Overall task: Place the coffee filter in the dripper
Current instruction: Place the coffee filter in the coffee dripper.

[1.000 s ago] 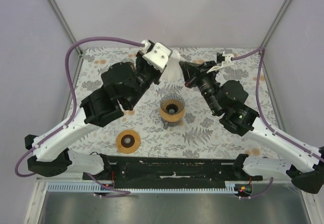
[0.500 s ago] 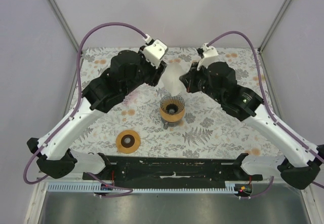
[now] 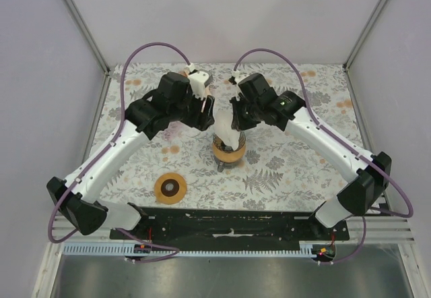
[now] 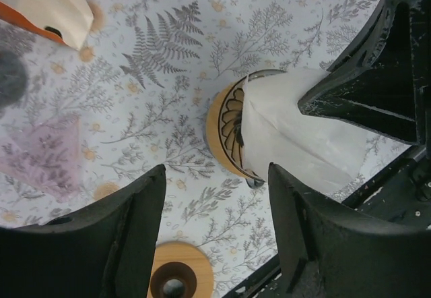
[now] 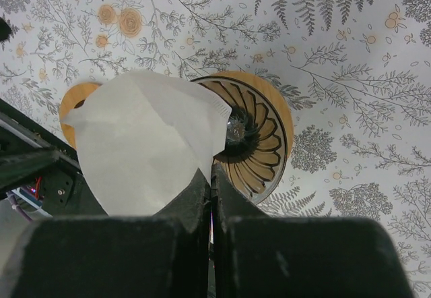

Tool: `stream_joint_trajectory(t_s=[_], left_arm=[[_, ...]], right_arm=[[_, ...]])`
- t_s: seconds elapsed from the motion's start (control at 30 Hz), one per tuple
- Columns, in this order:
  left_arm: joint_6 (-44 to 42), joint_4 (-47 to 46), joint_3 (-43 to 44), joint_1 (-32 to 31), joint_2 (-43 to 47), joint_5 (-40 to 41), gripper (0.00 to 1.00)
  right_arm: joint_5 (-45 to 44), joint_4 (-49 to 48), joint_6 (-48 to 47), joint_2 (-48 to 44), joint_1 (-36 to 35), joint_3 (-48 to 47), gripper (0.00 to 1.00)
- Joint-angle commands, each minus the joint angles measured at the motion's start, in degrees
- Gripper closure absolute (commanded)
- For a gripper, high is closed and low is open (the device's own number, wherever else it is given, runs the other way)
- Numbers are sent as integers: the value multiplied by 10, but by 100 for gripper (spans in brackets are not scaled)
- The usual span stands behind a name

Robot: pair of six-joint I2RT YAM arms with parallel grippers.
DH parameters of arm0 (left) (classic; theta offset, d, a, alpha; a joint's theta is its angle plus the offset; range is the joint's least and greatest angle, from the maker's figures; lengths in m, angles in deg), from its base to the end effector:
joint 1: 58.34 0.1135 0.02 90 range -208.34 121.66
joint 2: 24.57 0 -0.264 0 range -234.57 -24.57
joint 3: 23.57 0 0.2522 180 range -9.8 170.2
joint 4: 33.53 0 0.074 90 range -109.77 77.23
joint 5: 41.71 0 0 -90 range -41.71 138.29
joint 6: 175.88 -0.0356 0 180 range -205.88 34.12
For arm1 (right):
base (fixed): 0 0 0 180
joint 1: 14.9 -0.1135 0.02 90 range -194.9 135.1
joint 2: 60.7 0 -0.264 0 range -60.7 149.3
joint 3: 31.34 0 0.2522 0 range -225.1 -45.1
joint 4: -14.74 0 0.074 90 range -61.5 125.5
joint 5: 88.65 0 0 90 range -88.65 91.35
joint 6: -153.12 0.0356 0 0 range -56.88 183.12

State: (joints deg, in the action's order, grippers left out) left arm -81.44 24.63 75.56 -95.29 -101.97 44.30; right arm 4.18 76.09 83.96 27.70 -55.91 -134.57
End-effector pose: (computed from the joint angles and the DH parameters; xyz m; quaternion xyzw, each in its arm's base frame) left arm 0.2261 -0.1732 0.3995 0.2648 0.8521 -0.1882 0.4103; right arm 0.2492 0.2191 0.3625 -0.1716 0.9126 0.2100 0.3059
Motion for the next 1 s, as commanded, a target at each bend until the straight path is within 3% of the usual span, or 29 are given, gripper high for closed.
stream_joint_trajectory(t_s=[0.0, 0.1, 0.27, 0.5, 0.77, 0.97], left_arm=[[83, -22, -26, 6, -13, -46, 30], [105, -42, -48, 7, -24, -50, 23], [130, -61, -59, 8, -57, -49, 23], [126, -73, -76, 8, -85, -28, 40], [115, -70, -91, 8, -79, -15, 45], [106, -69, -106, 8, -78, -22, 61]], right_arm=[[2, 35, -18, 27, 2, -42, 100], [-2, 35, -16, 43, 3, -37, 100], [-14, 27, -27, 64, 2, -33, 100], [-6, -1, -33, 67, 5, -7, 100], [3, -22, -53, 46, 17, 27, 100], [21, -47, -58, 48, 20, 51, 100]])
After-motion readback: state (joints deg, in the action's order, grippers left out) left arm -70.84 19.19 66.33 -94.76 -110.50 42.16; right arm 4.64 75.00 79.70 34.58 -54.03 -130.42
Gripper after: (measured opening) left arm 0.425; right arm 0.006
